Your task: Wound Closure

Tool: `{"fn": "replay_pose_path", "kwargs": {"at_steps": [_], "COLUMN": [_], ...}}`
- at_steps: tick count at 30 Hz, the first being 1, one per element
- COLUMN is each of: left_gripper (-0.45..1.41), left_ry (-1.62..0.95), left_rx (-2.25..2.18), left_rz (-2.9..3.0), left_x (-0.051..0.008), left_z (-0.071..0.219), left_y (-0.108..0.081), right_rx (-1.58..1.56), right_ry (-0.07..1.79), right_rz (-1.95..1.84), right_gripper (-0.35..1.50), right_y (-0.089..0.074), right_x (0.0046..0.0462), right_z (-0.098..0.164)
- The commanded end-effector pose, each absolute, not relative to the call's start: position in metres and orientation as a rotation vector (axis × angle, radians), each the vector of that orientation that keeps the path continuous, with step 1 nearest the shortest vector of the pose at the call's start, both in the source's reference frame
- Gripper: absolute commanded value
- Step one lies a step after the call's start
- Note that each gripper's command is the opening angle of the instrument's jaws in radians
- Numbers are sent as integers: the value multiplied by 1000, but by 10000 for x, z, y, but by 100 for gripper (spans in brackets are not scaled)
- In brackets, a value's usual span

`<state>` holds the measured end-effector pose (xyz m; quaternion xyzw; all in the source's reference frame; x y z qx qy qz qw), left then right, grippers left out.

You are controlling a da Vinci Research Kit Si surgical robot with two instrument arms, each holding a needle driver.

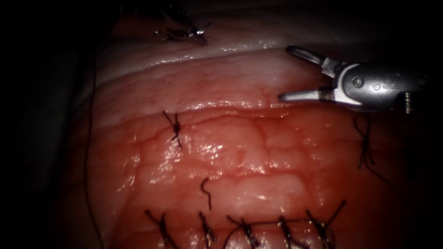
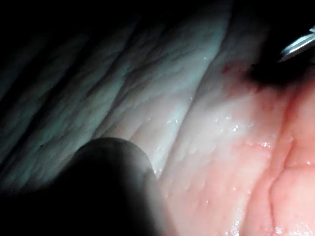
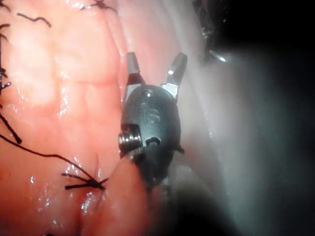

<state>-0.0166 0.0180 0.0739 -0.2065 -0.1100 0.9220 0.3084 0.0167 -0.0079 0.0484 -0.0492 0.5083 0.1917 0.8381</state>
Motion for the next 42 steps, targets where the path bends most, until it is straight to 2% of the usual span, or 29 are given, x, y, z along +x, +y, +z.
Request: {"fn": "replay_pose_path", "kwargs": {"at_steps": [1,11,20,23,25,28,31,36,40,42], "left_gripper": [-45,-45,-45,-45,-45,-45,-45,-45,-45,-45], "left_ry": [-271,-95,-30,11,44,110,185,264,361,383], "left_rx": [-576,-789,-1288,-1423,-1557,-1709,-1812,-1915,-1987,-2019], "left_rz": [2440,2527,2583,2580,2564,2556,2569,2597,2610,2614], "left_x": [-170,-177,-205,-213,-218,-224,-228,-233,-237,-238], "left_z": [739,688,622,597,575,550,531,511,506,507], "left_y": [186,187,134,114,95,73,54,26,0,-7], "right_rx": [-106,-85,47,95,135,219,347,540,694,763], "right_ry": [1078,1075,1065,1056,1057,1094,1141,1187,1238,1257], "right_rz": [405,435,591,662,722,830,922,1060,1104,1100], "right_gripper": [114,111,111,91,62,51,51,61,82,86], "right_y": [-78,-74,-61,-57,-56,-56,-58,-66,-76,-80], "right_x": [175,172,149,137,127,122,123,133,152,160], "right_z": [490,494,502,505,507,508,509,513,518,518]}}
